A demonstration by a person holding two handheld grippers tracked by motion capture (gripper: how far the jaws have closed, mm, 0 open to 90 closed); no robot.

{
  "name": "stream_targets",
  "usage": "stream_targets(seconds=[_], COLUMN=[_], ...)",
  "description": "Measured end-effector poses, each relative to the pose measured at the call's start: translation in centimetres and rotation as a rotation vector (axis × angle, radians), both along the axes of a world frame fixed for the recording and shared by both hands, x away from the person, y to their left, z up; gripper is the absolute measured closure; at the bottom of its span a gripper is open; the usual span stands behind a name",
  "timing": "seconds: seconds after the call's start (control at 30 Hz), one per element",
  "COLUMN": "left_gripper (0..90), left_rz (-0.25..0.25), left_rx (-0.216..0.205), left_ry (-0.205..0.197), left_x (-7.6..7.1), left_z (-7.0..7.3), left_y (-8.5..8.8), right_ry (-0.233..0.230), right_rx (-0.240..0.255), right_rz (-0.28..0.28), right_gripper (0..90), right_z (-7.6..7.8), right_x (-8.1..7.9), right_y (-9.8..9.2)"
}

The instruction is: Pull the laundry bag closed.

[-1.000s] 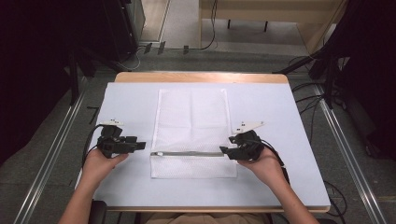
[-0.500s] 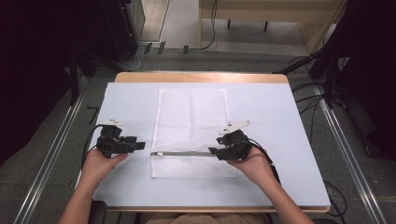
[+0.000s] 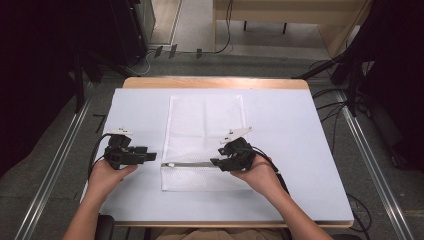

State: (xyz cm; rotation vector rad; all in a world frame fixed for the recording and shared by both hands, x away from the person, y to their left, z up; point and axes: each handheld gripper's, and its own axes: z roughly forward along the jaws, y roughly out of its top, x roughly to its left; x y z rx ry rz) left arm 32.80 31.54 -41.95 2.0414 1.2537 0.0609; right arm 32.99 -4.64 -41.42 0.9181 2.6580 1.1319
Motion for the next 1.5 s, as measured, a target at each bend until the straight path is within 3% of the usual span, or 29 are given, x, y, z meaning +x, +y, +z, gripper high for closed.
stream_targets(seconds=[0.4, 1.27, 1.5], left_gripper=[43.3, 43.3, 43.3], left_rz=[0.007, 0.008, 0.015], left_rx=[0.003, 0.005, -0.002], left_ry=[0.001, 0.004, 0.002], left_x=[0.0, 0.1, 0.1], left_z=[0.0, -0.1, -0.1], left_y=[0.2, 0.3, 0.3], right_ry=[0.013, 0.05, 0.067], right_rx=[0.008, 0.018, 0.014], right_rz=[0.047, 0.12, 0.14], right_gripper=[58.6, 63.6, 65.2], right_z=[-0.4, -1.7, -2.6], right_x=[0.3, 0.9, 0.9], right_y=[3.4, 8.9, 10.4])
